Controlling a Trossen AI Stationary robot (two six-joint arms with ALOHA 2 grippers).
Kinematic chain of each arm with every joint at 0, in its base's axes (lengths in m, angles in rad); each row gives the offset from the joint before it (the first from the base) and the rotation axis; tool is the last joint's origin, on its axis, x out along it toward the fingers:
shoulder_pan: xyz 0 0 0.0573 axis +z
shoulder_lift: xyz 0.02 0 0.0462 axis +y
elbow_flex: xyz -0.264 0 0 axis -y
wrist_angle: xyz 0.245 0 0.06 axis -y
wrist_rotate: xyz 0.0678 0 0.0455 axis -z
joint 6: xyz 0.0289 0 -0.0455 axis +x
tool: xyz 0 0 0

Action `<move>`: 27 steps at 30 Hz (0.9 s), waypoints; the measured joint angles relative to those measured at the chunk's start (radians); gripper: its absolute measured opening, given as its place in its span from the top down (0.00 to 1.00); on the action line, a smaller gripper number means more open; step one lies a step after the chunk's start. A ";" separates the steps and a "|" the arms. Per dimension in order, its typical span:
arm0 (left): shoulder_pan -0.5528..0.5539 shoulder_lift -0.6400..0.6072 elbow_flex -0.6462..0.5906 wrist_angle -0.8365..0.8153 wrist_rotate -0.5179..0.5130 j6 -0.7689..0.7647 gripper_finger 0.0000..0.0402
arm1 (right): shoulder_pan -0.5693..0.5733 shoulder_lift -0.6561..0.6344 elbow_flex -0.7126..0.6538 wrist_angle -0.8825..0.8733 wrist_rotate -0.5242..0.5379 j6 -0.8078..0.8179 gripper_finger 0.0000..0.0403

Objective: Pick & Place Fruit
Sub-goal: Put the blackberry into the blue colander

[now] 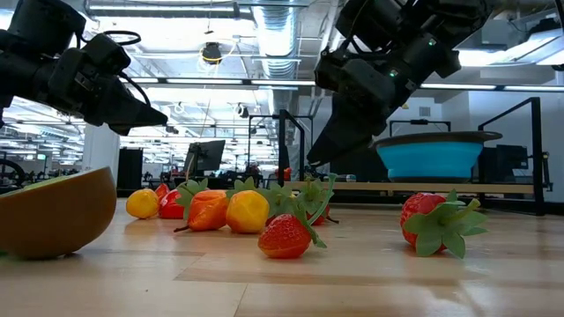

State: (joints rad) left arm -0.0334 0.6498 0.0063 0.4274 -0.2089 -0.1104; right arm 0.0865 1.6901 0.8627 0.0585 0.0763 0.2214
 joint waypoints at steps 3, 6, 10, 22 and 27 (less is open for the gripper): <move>0.000 0.000 0.000 0.000 0.000 0.000 1.00 | 0.002 0.000 0.000 -0.004 -0.001 -0.001 0.65; 0.000 0.000 0.000 0.000 0.000 0.000 1.00 | -0.009 0.000 0.000 -0.009 0.000 0.014 0.63; 0.000 0.000 0.000 0.000 0.000 0.000 1.00 | -0.019 0.000 0.000 -0.022 0.002 0.014 0.58; 0.000 0.006 0.000 -0.003 0.000 0.000 1.00 | -0.001 0.139 0.006 0.052 0.001 0.007 0.54; 0.000 0.026 0.000 0.004 0.000 0.000 1.00 | -0.002 0.173 0.007 0.050 0.007 0.003 0.56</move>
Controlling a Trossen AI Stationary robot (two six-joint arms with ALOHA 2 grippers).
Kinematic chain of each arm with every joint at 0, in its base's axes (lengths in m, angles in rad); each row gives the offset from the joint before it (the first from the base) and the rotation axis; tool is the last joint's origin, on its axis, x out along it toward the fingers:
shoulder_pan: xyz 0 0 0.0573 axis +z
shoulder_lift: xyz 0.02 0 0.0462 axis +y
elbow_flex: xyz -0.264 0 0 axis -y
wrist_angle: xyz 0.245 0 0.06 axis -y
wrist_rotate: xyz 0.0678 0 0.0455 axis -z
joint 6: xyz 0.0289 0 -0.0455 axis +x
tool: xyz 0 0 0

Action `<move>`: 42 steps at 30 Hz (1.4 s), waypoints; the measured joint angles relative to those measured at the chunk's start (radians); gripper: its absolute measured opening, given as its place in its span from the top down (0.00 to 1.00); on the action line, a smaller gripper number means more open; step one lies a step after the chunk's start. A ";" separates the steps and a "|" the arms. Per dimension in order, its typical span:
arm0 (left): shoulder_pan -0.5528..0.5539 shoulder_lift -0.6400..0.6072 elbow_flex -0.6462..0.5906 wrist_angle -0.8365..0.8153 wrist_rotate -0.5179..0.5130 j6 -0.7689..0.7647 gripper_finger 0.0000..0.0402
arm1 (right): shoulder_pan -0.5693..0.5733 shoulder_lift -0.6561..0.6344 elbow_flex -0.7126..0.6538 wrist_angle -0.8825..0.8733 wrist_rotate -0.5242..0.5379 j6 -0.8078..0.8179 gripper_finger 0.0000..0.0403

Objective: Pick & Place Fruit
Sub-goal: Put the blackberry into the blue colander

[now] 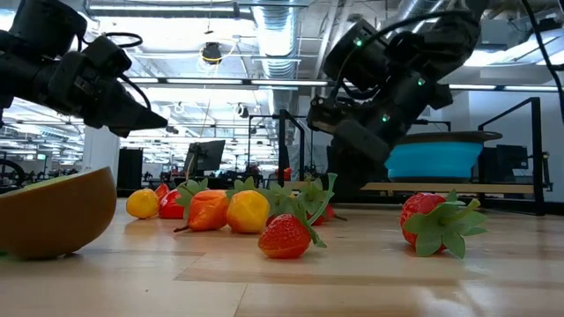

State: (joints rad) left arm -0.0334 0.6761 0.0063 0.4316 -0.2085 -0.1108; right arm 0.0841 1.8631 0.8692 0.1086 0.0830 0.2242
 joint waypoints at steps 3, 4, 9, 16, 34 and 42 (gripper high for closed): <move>0.000 0.003 0.000 -0.003 0.000 0.000 1.00 | 0.000 0.003 0.001 -0.009 0.001 0.001 0.56; 0.000 0.003 0.000 -0.003 0.000 0.000 1.00 | 0.000 0.003 0.002 -0.013 0.000 0.001 0.57; 0.000 0.003 0.000 -0.003 0.000 0.000 1.00 | -0.002 0.003 0.002 -0.017 -0.001 0.001 0.60; 0.000 0.003 0.000 -0.004 0.000 0.000 1.00 | -0.002 0.004 0.002 -0.020 0.001 0.002 0.71; 0.000 0.003 0.000 -0.004 0.000 -0.001 1.00 | -0.001 -0.011 0.019 -0.073 -0.008 0.004 0.80; 0.000 0.002 0.000 -0.010 0.000 -0.002 1.00 | -0.017 -0.150 0.105 -0.337 -0.014 0.017 0.80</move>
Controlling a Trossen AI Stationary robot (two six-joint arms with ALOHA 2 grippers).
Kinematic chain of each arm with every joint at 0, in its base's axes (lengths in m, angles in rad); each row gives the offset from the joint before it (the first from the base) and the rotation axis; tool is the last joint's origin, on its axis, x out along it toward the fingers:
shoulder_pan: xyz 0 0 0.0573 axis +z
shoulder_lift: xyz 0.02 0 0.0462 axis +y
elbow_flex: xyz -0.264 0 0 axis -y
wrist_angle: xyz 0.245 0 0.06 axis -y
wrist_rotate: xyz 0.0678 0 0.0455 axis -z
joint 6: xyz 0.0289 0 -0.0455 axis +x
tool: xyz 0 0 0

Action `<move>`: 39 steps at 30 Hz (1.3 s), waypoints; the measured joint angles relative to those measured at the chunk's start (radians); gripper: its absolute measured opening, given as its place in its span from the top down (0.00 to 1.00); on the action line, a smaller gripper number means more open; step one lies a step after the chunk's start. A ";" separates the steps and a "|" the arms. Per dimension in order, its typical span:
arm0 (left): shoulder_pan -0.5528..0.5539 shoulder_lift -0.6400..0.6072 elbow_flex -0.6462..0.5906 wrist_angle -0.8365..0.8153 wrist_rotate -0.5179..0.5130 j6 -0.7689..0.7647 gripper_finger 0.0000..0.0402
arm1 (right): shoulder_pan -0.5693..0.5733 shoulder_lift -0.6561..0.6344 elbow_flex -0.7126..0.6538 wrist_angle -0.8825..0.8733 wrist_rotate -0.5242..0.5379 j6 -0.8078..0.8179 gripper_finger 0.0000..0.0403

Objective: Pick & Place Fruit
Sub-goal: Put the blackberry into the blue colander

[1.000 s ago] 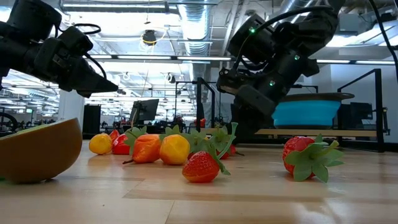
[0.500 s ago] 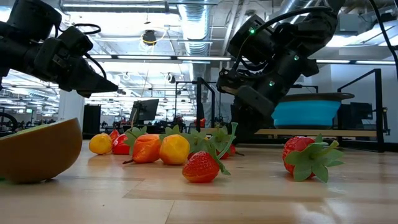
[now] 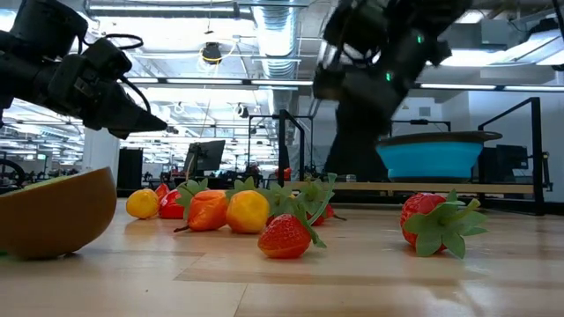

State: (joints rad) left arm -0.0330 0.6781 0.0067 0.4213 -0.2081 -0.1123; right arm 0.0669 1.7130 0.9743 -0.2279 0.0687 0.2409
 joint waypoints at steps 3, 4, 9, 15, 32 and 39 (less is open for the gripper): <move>0.000 0.008 0.000 0.007 -0.001 0.000 1.00 | -0.017 -0.073 0.050 -0.132 0.004 0.000 0.80; 0.000 0.009 0.000 0.000 -0.001 0.000 1.00 | -0.024 -0.096 0.071 -0.181 0.005 -0.001 0.80; 0.000 0.019 0.000 0.004 0.000 0.001 1.00 | -0.076 -0.204 0.171 -0.409 0.039 -0.001 0.80; 0.000 0.029 0.000 0.014 -0.001 0.001 1.00 | -0.184 -0.291 0.246 -0.648 0.153 -0.002 0.80; 0.001 0.035 0.000 0.014 -0.001 0.001 1.00 | -0.609 -0.168 0.247 -0.844 0.229 -0.074 0.78; 0.001 0.035 0.000 0.014 0.000 0.002 1.00 | -0.647 -0.092 0.247 -0.842 0.228 -0.121 0.60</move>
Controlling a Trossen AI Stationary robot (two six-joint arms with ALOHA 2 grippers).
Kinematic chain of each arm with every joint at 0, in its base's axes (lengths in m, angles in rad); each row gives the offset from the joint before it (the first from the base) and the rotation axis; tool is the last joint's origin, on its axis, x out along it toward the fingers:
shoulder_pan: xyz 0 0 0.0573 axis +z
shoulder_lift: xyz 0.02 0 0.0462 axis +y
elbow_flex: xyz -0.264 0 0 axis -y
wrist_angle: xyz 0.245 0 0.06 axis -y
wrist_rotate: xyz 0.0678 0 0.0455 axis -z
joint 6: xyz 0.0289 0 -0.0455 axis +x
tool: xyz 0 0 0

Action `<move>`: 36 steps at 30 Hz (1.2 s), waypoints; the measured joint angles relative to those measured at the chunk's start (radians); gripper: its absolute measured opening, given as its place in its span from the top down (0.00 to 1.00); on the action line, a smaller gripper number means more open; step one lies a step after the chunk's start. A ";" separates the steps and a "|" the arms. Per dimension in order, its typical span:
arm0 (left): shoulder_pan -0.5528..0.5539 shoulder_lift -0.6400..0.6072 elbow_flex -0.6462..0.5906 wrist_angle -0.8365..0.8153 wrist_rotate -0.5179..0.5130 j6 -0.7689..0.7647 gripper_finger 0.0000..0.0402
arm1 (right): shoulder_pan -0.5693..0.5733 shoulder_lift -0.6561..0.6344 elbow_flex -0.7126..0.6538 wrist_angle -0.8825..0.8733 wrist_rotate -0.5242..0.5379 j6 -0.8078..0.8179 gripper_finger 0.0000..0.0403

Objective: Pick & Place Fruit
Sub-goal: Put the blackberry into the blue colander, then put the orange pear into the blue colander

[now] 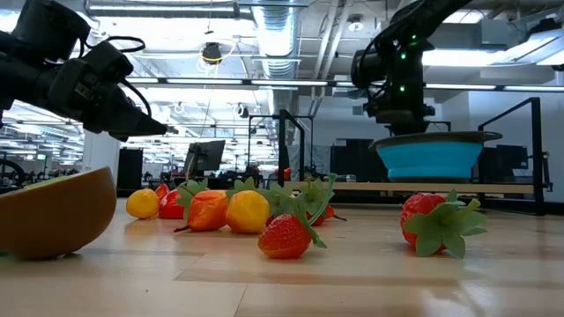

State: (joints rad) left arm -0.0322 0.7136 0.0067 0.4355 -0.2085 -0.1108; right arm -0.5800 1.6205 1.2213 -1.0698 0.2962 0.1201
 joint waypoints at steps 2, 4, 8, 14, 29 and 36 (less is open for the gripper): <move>0.000 0.000 0.000 0.000 0.000 0.000 1.00 | 0.001 0.013 0.000 0.000 0.000 -0.015 0.52; 0.000 0.000 0.000 0.000 0.000 0.000 1.00 | 0.002 0.022 0.001 0.001 0.000 -0.038 0.45; 0.000 0.000 0.000 0.000 0.000 0.000 1.00 | 0.004 0.019 0.023 0.001 0.001 -0.032 0.38; 0.000 0.000 0.000 0.000 0.000 0.000 1.00 | 0.028 -0.019 0.110 -0.004 0.001 -0.017 0.44; 0.000 0.000 0.000 0.000 0.000 0.000 1.00 | 0.275 -0.105 0.247 -0.005 -0.007 -0.025 0.68; 0.000 0.000 0.000 0.000 0.000 -0.002 1.00 | 0.403 -0.114 0.247 -0.016 -0.007 0.027 0.75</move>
State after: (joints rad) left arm -0.0322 0.7136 0.0063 0.4352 -0.2085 -0.1127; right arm -0.1772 1.5066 1.4685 -1.0855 0.2893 0.1468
